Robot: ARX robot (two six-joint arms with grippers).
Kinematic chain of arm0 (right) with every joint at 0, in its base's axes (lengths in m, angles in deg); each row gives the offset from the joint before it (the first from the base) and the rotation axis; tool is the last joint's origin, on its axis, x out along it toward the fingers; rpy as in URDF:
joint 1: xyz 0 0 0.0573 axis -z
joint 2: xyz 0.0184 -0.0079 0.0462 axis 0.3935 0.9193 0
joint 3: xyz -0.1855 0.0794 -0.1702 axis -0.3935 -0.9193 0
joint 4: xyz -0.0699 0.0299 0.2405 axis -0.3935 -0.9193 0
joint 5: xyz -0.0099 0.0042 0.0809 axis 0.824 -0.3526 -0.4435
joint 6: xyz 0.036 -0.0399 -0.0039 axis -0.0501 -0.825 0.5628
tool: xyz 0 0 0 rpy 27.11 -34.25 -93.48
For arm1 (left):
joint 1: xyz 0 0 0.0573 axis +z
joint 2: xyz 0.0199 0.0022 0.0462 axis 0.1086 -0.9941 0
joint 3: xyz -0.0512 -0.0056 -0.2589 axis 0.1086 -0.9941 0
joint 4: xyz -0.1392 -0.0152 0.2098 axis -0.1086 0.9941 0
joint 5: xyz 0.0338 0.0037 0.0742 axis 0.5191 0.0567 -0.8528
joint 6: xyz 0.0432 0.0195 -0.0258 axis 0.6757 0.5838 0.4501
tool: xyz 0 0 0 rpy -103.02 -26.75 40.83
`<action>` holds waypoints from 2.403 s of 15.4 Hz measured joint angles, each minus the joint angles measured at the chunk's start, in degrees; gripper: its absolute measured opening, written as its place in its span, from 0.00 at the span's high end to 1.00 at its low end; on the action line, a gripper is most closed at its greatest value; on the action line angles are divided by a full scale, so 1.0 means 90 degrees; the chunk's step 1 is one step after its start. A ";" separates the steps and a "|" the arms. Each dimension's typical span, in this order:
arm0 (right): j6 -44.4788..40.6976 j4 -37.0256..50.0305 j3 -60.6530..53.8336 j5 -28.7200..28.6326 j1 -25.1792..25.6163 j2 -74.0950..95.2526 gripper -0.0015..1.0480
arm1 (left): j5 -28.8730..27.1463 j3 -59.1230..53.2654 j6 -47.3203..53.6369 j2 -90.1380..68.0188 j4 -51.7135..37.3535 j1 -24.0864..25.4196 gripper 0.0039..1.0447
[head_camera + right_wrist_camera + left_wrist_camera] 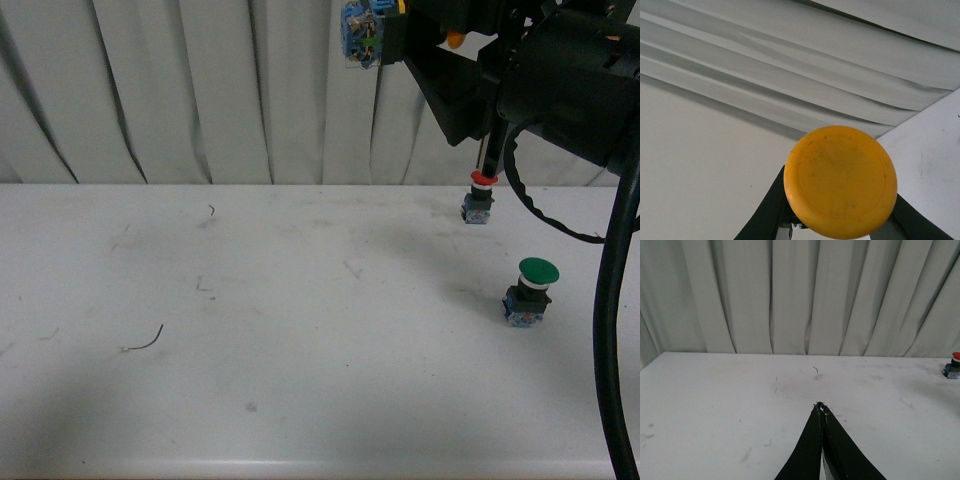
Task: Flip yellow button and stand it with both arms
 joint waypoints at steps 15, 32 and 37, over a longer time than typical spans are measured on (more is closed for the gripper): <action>-0.0464 0.0000 -0.0007 -0.0092 -0.0318 -0.0002 0.68 | 0.0000 -0.0313 0.0002 0.2239 0.1933 0.0000 0.99; -0.7237 -0.5962 0.3036 0.1953 0.1688 0.0238 0.69 | 0.0000 -0.0313 0.0010 0.2239 0.1906 0.0000 0.06; -0.7893 -0.6266 0.3228 0.2297 0.1766 0.0857 0.69 | 0.0000 -0.0313 0.0010 0.2239 0.1904 0.0000 0.06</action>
